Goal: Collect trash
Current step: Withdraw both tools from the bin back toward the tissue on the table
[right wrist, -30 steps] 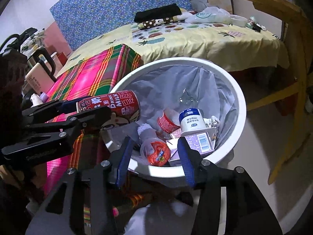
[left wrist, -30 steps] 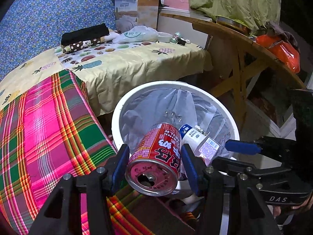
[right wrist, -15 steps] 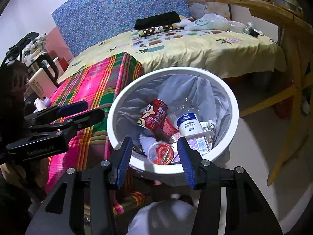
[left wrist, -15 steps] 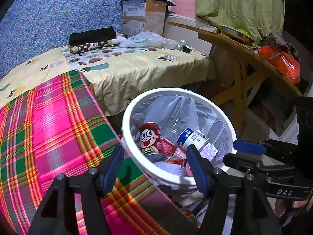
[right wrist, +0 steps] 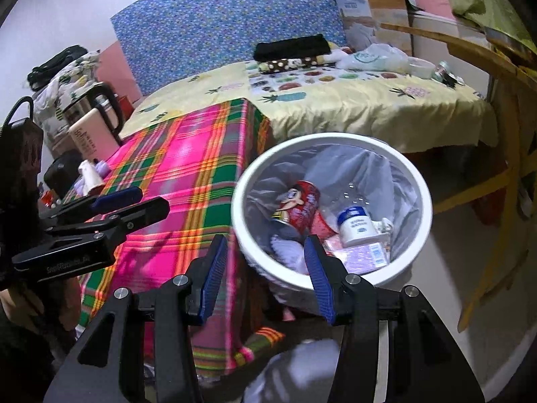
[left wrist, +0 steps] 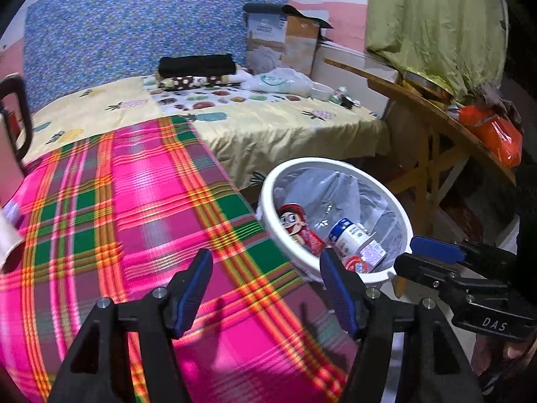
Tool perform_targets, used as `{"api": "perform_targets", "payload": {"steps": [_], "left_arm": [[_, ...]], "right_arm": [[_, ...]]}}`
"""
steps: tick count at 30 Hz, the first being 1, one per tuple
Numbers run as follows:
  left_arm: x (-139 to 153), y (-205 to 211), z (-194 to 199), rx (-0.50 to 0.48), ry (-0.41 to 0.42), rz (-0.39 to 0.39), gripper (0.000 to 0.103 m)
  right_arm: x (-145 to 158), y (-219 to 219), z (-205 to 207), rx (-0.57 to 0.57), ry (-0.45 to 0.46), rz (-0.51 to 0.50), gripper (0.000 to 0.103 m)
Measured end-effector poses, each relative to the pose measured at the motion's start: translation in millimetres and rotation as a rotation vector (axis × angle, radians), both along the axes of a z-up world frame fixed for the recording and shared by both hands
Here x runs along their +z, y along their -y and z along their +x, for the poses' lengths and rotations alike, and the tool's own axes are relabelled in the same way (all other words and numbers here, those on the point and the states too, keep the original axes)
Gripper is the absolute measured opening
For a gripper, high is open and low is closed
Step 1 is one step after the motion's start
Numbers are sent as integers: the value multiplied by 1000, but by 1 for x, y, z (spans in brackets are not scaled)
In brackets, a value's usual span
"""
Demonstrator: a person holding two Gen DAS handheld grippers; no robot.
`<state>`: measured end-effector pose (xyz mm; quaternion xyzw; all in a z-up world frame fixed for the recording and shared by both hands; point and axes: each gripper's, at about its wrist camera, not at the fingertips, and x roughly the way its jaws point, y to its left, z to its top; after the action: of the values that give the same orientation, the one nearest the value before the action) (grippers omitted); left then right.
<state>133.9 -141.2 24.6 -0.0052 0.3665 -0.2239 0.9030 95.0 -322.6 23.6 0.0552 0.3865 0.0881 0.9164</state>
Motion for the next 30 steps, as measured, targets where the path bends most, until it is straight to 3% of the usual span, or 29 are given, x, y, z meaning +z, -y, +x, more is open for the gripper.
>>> {"api": "perform_targets", "payload": {"steps": [13,30], "left_arm": [[0,-54,-23,141,4,-11,68],[-9,-107,-35,250,4,-19,68]], "right_arm": [[5,-40,-3,96,19,19,49],[1,-82,3,200,7,30,49]]}}
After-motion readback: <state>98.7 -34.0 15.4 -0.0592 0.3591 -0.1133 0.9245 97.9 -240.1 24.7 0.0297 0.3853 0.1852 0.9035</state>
